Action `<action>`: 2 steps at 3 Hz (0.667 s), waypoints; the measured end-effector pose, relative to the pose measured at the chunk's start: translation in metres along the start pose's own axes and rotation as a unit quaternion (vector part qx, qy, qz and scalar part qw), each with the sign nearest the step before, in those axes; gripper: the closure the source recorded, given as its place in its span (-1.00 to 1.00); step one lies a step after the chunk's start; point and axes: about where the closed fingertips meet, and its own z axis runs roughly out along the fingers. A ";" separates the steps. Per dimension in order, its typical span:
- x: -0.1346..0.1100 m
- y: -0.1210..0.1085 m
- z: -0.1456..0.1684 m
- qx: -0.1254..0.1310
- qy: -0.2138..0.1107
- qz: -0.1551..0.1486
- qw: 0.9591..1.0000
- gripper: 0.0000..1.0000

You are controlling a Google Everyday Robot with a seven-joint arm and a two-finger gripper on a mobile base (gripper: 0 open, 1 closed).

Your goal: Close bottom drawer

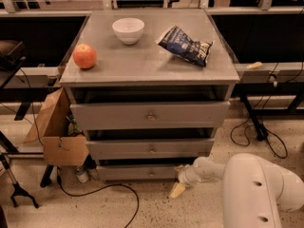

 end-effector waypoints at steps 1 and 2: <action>0.004 0.018 -0.010 -0.039 -0.011 0.019 0.999 -1.00; 0.004 0.023 -0.009 -0.046 -0.011 0.019 0.999 -1.00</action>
Offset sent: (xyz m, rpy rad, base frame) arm -0.0173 -0.0026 0.0029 0.0383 0.0645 0.0096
